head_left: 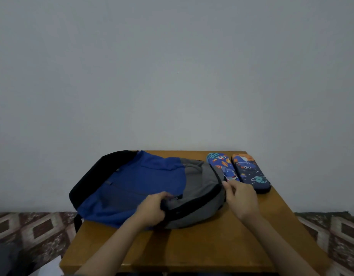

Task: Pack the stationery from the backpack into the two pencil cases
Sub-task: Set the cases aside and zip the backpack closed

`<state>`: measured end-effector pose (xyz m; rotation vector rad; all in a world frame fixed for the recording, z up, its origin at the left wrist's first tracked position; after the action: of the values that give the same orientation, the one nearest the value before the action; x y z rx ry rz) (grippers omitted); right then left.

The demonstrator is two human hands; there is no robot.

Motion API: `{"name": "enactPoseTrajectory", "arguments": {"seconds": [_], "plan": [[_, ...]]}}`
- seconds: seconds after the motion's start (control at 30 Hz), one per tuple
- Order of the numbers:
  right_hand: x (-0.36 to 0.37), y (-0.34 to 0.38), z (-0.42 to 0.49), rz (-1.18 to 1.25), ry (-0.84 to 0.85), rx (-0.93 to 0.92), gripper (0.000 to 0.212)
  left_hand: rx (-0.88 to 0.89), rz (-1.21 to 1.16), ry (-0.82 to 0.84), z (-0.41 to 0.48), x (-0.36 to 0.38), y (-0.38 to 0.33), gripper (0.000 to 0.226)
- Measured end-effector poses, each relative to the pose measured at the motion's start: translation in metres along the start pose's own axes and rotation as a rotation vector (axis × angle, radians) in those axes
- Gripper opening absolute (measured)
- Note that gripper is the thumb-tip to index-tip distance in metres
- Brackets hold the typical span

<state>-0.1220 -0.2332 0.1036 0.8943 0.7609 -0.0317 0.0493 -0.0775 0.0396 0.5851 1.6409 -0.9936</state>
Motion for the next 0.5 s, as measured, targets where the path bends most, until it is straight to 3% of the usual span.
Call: {"name": "enactPoseTrajectory", "arguments": {"seconds": [0.07,0.1,0.17,0.23,0.37,0.5], "plan": [[0.005,0.022,-0.003,0.04,0.032,-0.088,0.041,0.164,-0.297,0.09,-0.006,0.002,-0.048,0.046],[0.007,0.033,-0.005,0.043,0.038,-0.133,0.041,0.233,-0.346,0.065,-0.01,-0.002,-0.071,0.038],[0.008,0.046,-0.004,0.032,0.034,-0.176,0.037,0.275,-0.345,-0.093,-0.014,-0.015,-0.1,0.017],[0.001,0.037,0.004,0.003,-0.004,-0.142,0.035,0.259,-0.288,-0.236,-0.013,-0.026,-0.099,0.025],[-0.022,-0.017,0.027,-0.046,-0.108,0.078,0.032,0.295,-0.258,-0.23,-0.027,-0.03,-0.081,0.037],[-0.014,-0.026,0.033,0.019,-0.112,0.079,0.035,0.199,-0.142,-0.227,-0.035,-0.031,-0.057,0.045]]}}
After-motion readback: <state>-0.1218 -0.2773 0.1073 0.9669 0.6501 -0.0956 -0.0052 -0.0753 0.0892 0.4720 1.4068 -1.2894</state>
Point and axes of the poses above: each hand's wrist, its own z-axis towards the middle knuckle, its own x-axis out of the palm, y = z × x, the point moved 9 cm from there along z, towards the middle knuckle, and after that the axes turned 13 degrees about z, right-handed, at the moved point
